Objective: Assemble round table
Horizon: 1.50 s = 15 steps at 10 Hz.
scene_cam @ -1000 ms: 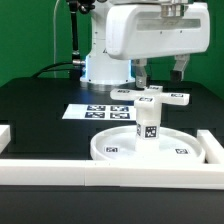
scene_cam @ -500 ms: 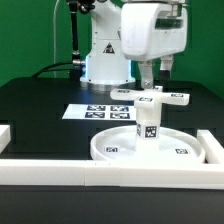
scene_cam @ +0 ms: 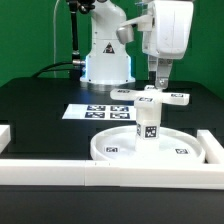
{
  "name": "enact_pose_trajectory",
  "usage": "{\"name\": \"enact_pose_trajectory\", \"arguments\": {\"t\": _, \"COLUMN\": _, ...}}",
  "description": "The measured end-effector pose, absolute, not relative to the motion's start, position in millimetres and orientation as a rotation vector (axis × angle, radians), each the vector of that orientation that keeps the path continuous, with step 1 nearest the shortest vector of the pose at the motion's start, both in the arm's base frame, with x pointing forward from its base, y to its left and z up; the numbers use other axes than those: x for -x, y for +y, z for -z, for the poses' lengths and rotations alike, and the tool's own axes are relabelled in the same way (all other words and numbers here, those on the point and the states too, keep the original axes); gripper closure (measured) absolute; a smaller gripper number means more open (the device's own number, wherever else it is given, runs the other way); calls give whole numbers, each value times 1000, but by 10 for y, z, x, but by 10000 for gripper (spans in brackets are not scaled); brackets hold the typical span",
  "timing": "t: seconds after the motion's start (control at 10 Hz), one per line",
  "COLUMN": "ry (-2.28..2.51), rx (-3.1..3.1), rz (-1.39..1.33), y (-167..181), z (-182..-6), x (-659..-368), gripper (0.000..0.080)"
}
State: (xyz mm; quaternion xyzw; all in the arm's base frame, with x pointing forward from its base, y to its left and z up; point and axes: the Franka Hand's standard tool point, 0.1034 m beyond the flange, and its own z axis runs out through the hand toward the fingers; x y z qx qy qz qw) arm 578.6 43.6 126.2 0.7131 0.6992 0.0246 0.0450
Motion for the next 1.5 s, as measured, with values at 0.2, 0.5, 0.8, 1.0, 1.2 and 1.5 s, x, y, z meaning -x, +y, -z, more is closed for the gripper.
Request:
{"name": "enact_pose_trajectory", "arguments": {"t": 0.2, "ry": 2236, "rx": -2062, "rz": -56, "y": 403, "z": -1258, "x": -5786, "gripper": 151}}
{"name": "enact_pose_trajectory", "arguments": {"t": 0.5, "ry": 2474, "rx": -1707, "rz": 6, "y": 390, "z": -1222, "x": -5772, "gripper": 151}}
{"name": "enact_pose_trajectory", "arguments": {"t": 0.8, "ry": 2609, "rx": -1462, "rz": 63, "y": 360, "z": -1195, "x": -5742, "gripper": 151}}
{"name": "enact_pose_trajectory", "arguments": {"t": 1.0, "ry": 2607, "rx": -1470, "rz": 74, "y": 353, "z": -1159, "x": -5725, "gripper": 151}}
{"name": "enact_pose_trajectory", "arguments": {"t": 1.2, "ry": 2606, "rx": -1480, "rz": 82, "y": 350, "z": -1116, "x": -5710, "gripper": 151}}
{"name": "enact_pose_trajectory", "arguments": {"t": 1.5, "ry": 2592, "rx": -1511, "rz": 87, "y": 357, "z": -1074, "x": -5701, "gripper": 151}}
